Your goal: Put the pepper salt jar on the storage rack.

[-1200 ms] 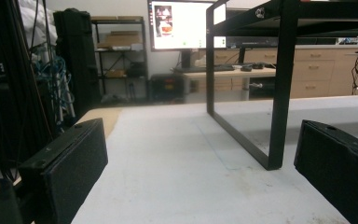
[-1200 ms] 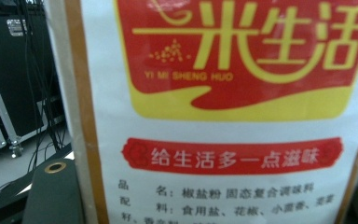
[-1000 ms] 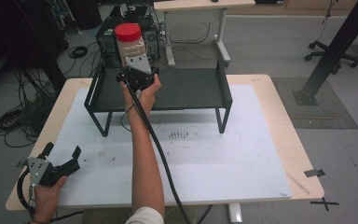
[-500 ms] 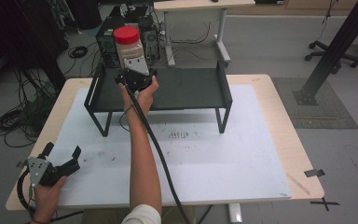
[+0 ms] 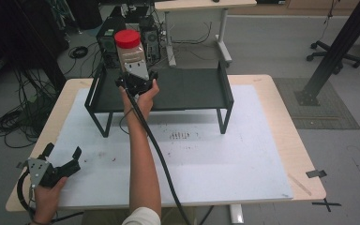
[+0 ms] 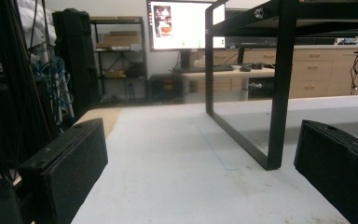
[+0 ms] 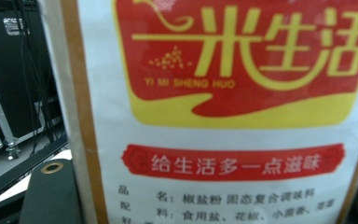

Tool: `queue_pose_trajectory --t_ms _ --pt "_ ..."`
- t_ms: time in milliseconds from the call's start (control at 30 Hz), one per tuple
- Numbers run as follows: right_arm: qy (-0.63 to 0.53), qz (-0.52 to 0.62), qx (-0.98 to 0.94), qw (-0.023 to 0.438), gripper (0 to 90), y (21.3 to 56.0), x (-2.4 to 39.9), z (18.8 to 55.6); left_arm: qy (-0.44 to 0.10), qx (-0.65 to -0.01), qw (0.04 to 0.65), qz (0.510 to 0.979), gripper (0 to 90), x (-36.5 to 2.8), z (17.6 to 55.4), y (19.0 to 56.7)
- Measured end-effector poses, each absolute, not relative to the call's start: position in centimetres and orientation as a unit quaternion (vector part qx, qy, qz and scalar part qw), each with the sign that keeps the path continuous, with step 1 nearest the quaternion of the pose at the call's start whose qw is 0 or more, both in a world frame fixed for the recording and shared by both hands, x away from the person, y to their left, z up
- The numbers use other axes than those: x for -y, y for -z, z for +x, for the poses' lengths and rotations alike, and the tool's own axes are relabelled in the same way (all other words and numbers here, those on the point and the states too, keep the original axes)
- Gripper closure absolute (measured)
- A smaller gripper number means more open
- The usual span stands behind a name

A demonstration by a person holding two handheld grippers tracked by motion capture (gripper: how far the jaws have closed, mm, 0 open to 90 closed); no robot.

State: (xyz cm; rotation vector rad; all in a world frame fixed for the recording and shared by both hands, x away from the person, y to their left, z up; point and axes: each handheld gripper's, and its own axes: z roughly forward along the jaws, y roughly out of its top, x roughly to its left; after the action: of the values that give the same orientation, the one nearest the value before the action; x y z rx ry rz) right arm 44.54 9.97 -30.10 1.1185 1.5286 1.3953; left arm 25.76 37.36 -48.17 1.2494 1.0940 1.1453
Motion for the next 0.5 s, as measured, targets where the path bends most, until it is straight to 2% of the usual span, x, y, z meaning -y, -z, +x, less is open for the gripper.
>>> queue_pose_trajectory --t_ms 333,500 --pt "-0.544 0.441 -0.6 0.387 23.3 30.11 -10.08 44.5 -0.481 -0.458 0.534 0.524 3.0 -37.35 25.74 48.18" --pt "-0.533 0.445 -0.607 0.388 17.1 30.23 -9.99 44.63 -0.481 -0.458 0.534 0.524 3.0 -37.35 25.73 48.18"
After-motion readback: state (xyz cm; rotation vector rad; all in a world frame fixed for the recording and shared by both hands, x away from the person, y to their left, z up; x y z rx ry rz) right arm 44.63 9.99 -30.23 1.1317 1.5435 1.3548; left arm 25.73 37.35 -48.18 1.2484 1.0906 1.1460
